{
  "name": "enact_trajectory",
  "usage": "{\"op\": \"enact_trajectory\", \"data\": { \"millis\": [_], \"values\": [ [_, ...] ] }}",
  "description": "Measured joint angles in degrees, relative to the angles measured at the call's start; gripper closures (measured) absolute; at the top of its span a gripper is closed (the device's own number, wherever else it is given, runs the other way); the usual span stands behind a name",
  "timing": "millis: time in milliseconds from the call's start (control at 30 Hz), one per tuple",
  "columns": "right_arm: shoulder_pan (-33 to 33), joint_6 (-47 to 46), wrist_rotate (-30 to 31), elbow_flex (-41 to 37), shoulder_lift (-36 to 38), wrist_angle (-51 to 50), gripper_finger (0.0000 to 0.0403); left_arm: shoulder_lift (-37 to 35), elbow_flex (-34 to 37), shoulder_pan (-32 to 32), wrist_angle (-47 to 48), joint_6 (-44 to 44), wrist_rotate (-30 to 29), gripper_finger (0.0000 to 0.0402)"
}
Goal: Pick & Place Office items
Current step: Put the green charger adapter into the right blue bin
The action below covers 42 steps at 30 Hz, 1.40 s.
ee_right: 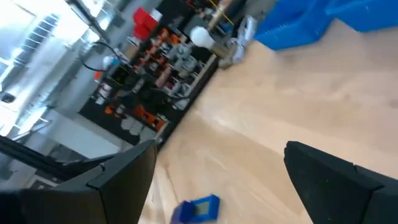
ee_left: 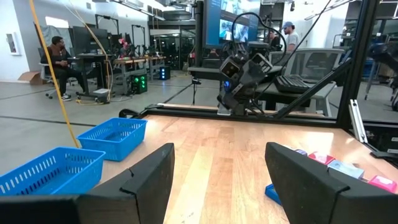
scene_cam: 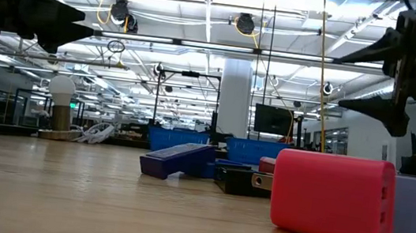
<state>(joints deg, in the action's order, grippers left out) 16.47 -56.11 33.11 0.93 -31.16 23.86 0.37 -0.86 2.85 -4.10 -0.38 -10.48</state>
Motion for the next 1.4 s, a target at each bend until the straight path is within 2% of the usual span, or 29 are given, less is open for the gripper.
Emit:
{"op": "enact_trajectory", "data": {
  "millis": [167, 367, 567, 767, 933, 1167, 1267, 1400],
  "values": [
    [0.51, 0.62, -4.74, -0.05, -5.17, 5.45, 0.0060, 0.01, 0.00, 0.00, 0.01, 0.00, 0.00, 0.0146],
    [3.60, 6.94, -4.64, -0.07, -12.11, 20.35, 0.0060, 0.01, 0.00, 0.00, 0.00, 0.03, 0.00, 0.0146],
    [9.47, 15.75, -4.69, 1.62, -20.85, 35.75, 0.0060, 0.01, 0.00, 0.01, 0.01, 0.09, 0.00, 0.0146],
    [14.21, 23.86, -5.00, 10.07, -30.51, 37.26, 0.0060, 0.00, 0.00, 0.01, 0.00, 0.07, -0.02, 0.0146],
    [15.17, 31.51, -4.79, 14.81, -38.61, 35.60, 0.0060, 0.01, 0.00, 0.00, 0.01, 0.06, -0.02, 0.0146],
    [14.61, 29.49, -4.54, 15.64, -44.23, 38.02, 0.0060, 0.01, 0.00, 0.00, 0.00, 0.02, -0.04, 0.0146],
    [14.91, 28.32, -4.65, 18.56, -44.14, 29.83, 0.0062, 0.00, 0.00, 0.00, 0.02, 0.03, -0.04, 0.0146],
    [15.58, 26.40, -3.94, 28.93, -43.35, 2.12, 0.0069, 0.01, 0.00, 0.00, 0.02, 0.09, -0.04, 0.0146]
  ]
}}
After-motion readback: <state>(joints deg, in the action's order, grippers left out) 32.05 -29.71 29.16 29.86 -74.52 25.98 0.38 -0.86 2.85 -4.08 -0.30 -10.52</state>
